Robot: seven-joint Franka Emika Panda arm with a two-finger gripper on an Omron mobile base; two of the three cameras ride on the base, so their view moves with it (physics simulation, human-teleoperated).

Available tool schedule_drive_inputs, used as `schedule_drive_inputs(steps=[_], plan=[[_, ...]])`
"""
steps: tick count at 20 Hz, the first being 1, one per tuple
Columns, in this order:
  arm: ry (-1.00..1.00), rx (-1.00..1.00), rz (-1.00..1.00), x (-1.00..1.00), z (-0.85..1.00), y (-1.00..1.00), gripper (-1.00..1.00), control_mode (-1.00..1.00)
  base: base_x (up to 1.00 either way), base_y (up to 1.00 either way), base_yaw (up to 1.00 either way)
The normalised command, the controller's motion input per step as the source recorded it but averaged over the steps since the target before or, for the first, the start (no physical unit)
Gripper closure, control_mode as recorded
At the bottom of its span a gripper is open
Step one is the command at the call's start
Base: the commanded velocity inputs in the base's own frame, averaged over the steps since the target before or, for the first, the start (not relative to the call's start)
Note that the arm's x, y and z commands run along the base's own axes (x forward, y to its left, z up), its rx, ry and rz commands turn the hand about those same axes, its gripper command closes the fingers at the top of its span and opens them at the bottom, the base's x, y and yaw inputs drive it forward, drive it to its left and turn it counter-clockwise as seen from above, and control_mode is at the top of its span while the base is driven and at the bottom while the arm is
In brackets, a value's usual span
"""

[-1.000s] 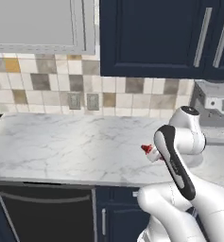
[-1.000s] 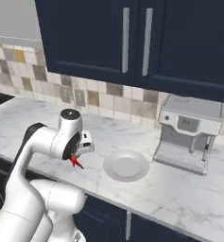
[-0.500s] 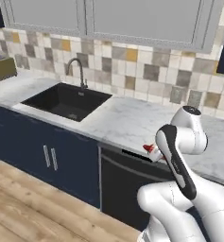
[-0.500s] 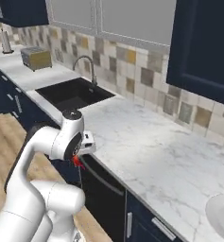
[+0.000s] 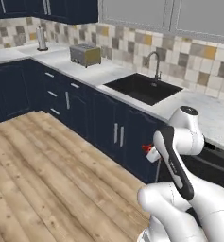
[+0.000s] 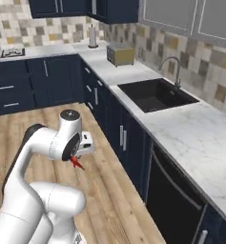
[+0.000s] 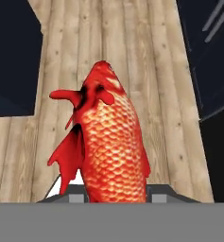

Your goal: Place the fish on the rack of the oven, and slide the rack back inside. Close the oven door.

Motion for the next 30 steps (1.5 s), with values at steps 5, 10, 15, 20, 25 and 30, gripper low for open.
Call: schedule_drive_inputs(steps=[5,10,15,20,25,30], plan=[[0.00,0.00,0.00,0.00,0.00,0.00,1.00,1.00,-0.78,0.22,0.47],[0.00,0.00,0.00,0.00,0.00,0.00,1.00,1.00,-0.97,-0.04,0.39],[0.00,0.00,0.00,0.00,0.00,0.00,1.00,1.00,-0.93,-0.10,0.34],[0.00,0.00,0.00,0.00,0.00,0.00,1.00,1.00,0.17,0.43,0.53],[0.00,0.00,0.00,0.00,0.00,0.00,1.00,1.00,0.18,0.76,0.55],[0.00,0.00,0.00,0.00,0.00,0.00,1.00,1.00,-0.05,0.63,0.60]])
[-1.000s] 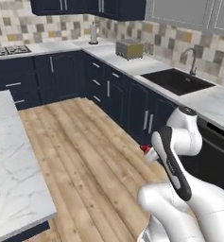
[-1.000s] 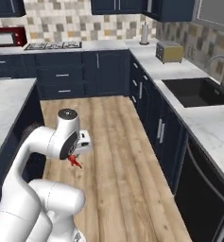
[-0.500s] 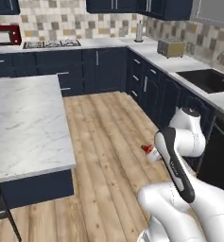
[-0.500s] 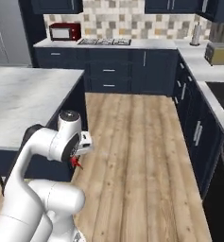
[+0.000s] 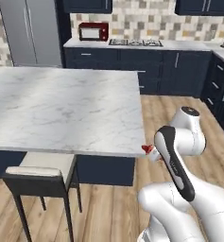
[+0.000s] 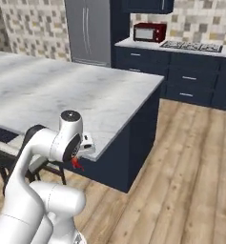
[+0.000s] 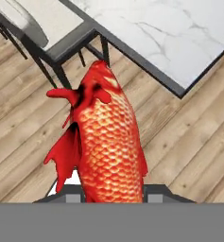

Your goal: Place the fish on the rack of the oven, and slide the rack back inside. Close the oven door.

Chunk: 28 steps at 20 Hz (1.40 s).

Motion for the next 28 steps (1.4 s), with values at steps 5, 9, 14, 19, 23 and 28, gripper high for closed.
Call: schedule_drive_inputs(steps=[5,9,14,19,23,28], plan=[[0.00,0.00,0.00,0.00,0.00,0.00,1.00,1.00,-0.27,0.63,0.61],[0.00,0.00,0.00,0.00,0.00,0.00,1.00,1.00,-0.06,0.68,0.55],[0.00,0.00,0.00,0.00,0.00,0.00,1.00,1.00,0.13,0.63,0.53],[0.00,0.00,0.00,0.00,0.00,0.00,1.00,1.00,0.54,0.58,0.47],[0.00,0.00,0.00,0.00,0.00,0.00,1.00,1.00,0.32,0.46,0.52],[0.00,0.00,0.00,0.00,0.00,0.00,1.00,1.00,0.04,0.26,0.60]])
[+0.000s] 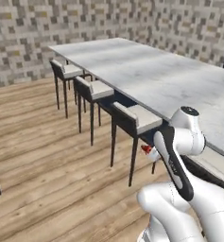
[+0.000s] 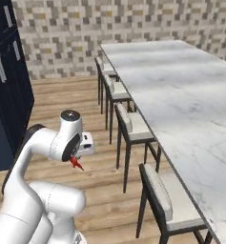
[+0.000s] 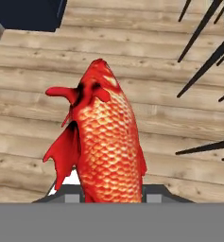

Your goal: Place the fish on the rack of the oven, and slide the rack back inside. Close the oven door.

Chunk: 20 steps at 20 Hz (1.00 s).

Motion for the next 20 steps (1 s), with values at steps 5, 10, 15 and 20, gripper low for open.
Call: schedule_drive_inputs(steps=[5,10,15,20], plan=[[0.00,0.00,0.00,0.00,0.00,0.00,1.00,1.00,0.00,0.25,0.59],[0.00,0.00,0.00,0.00,0.00,0.00,1.00,1.00,0.01,0.20,0.57],[0.00,0.00,0.00,0.00,0.00,0.00,1.00,1.00,0.01,0.20,0.57],[0.00,0.00,0.00,0.00,0.00,0.00,1.00,1.00,0.02,0.16,0.57]])
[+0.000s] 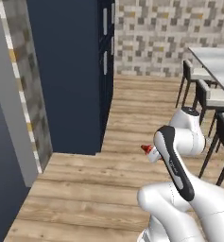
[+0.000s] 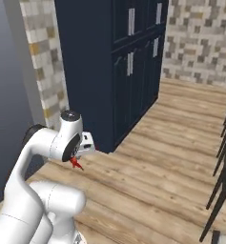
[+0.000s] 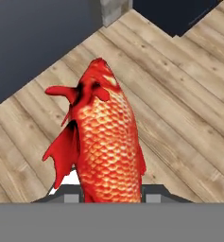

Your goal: Place the fish on the rack of the oven, and slide the rack back inside. Close the oven door.

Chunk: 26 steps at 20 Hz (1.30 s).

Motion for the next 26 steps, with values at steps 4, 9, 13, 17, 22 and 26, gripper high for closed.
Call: schedule_drive_inputs(steps=[4,9,13,17,22,26], plan=[[0.00,0.00,0.00,0.00,0.00,0.00,1.00,1.00,0.03,0.14,0.57],[0.00,0.00,0.00,0.00,0.00,0.00,1.00,1.00,0.03,0.11,0.58],[0.00,0.00,0.00,0.00,0.00,0.00,1.00,1.00,0.00,0.05,0.59],[0.00,0.00,0.00,0.00,0.00,0.00,1.00,1.00,0.00,0.02,0.58],[0.00,0.00,0.00,0.00,0.00,0.00,1.00,1.00,0.00,0.00,0.56],[0.00,0.00,0.00,0.00,0.00,0.00,1.00,1.00,0.00,0.00,0.58]])
